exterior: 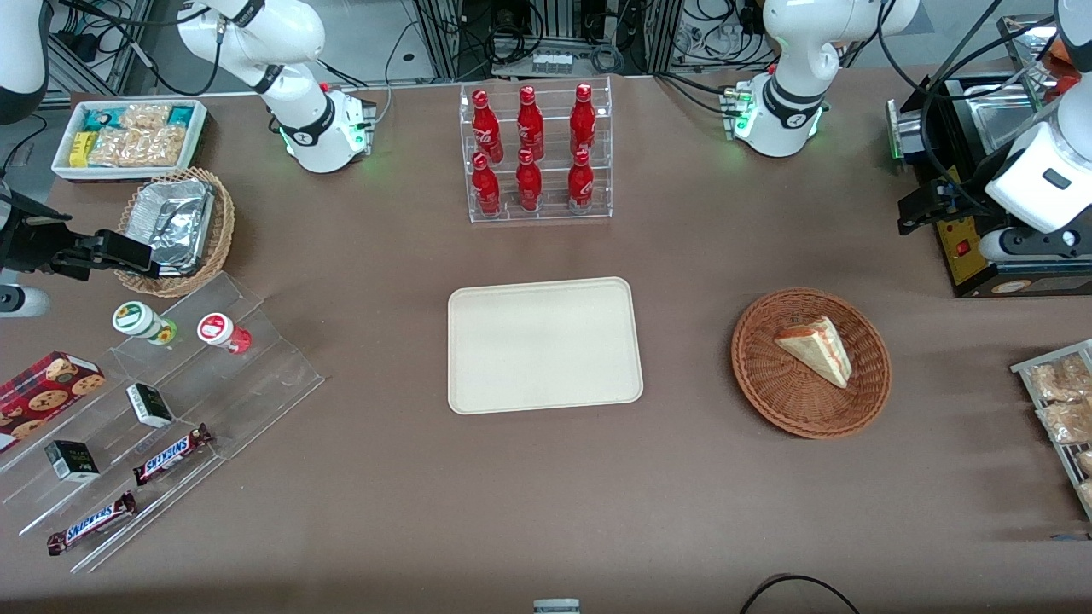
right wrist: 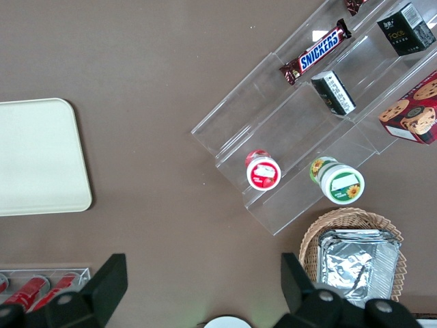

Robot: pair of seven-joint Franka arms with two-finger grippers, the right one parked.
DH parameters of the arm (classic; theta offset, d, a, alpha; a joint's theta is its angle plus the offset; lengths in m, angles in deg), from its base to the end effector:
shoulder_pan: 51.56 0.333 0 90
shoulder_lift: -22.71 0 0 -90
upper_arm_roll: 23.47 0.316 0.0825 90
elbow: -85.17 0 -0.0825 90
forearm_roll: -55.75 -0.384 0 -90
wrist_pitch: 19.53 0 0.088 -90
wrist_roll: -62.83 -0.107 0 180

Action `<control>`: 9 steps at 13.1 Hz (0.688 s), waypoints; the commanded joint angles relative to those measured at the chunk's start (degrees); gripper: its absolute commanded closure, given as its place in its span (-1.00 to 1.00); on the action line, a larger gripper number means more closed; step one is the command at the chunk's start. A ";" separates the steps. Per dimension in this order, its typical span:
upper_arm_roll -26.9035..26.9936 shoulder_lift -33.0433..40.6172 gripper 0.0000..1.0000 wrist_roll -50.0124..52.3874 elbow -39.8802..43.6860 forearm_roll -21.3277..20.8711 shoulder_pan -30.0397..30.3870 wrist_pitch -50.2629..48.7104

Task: Place sandwich from basket to tray
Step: 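Move the left gripper over the wicker basket above the wrapped sandwich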

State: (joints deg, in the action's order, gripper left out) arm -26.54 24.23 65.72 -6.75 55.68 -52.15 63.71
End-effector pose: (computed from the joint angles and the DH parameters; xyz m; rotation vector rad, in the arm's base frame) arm 0.5315 -0.0342 0.6137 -3.1257 0.0207 0.1951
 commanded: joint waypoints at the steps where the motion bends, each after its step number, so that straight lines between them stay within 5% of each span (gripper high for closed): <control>1: 0.17 0.50 -1.00 -0.95 0.34 -0.37 -0.20 -0.10; 9: 0.17 -7.22 -1.00 -0.17 -1.76 -1.07 -0.37 4.98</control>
State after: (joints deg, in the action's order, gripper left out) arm -26.54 18.95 65.37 -7.93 55.15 -52.15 66.92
